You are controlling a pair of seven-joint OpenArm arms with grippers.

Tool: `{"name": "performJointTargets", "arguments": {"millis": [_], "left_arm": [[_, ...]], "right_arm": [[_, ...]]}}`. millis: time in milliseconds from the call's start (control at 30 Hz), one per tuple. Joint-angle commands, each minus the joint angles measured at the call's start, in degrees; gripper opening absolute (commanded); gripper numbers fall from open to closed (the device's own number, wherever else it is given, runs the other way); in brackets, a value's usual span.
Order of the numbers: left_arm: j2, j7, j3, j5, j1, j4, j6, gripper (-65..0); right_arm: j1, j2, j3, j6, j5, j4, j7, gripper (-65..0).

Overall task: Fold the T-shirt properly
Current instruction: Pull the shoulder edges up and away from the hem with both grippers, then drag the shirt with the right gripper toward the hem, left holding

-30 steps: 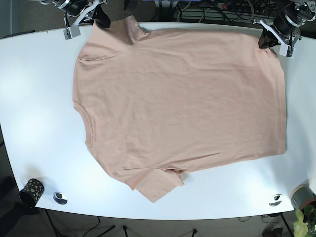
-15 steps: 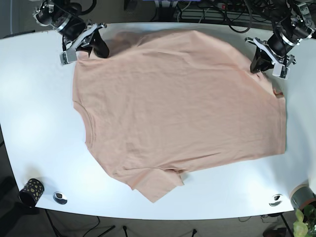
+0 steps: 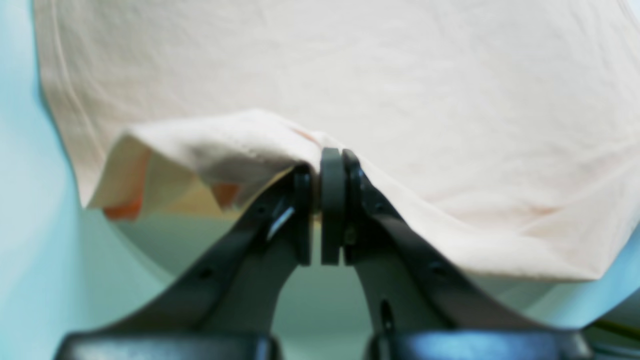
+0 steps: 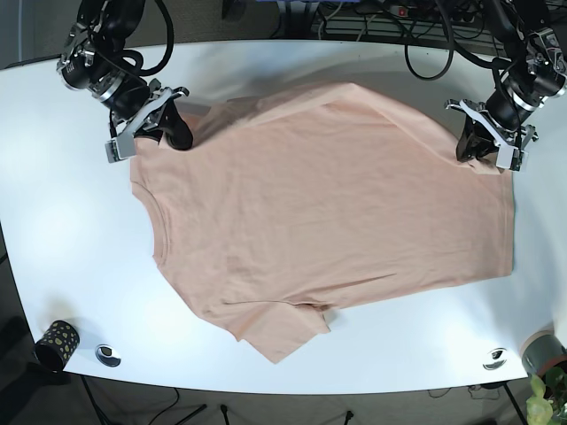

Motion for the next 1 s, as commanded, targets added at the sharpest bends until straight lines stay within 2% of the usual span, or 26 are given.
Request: {"name": "performJointTargets", "arguments": {"millis": [0,133,267,467,633,767,867,967], "left_arm": [[-0.75,0.78,-0.46,-1.03,0.50,0.89,0.01,-65.0],[0.22,7.55,-4.32,-1.03,3.58,0.80,-0.34,-65.0],[3.56,8.08,-8.10,-1.03,7.01,0.80,-0.43,-65.0],[4.09,8.08,-8.10,-1.03,7.80,0.80,-0.43,-65.0],[4.00,8.25,-8.02,-0.68,1.64,0.89,0.01,-65.0],[3.65,8.61,-8.02,-0.68,-2.75,0.80,0.10,-65.0],[2.33,13.00,-8.46,-0.59,-7.06,0.71,0.89,-65.0],[1.27,15.81,-8.72,-0.59,-11.02,-0.26,2.03,-65.0]], "right_arm": [[1.78,0.52,0.23,0.52,1.30,-0.56,0.97,-65.0],[5.39,1.57,0.14,0.52,1.30,-3.11,0.97,-65.0],[8.02,1.66,0.14,0.52,1.30,-5.48,0.97,-65.0],[12.07,1.75,-1.35,0.52,1.21,-9.35,0.97,-65.0],[15.14,3.07,-5.13,0.52,1.12,-12.42,0.97,-65.0],[17.34,3.24,-5.22,0.52,1.12,-15.06,1.14,-65.0],[19.36,3.33,-5.22,0.52,0.24,-17.52,1.14,-65.0],[21.82,3.33,-5.22,0.52,-3.36,-19.11,1.14,-65.0]]}}
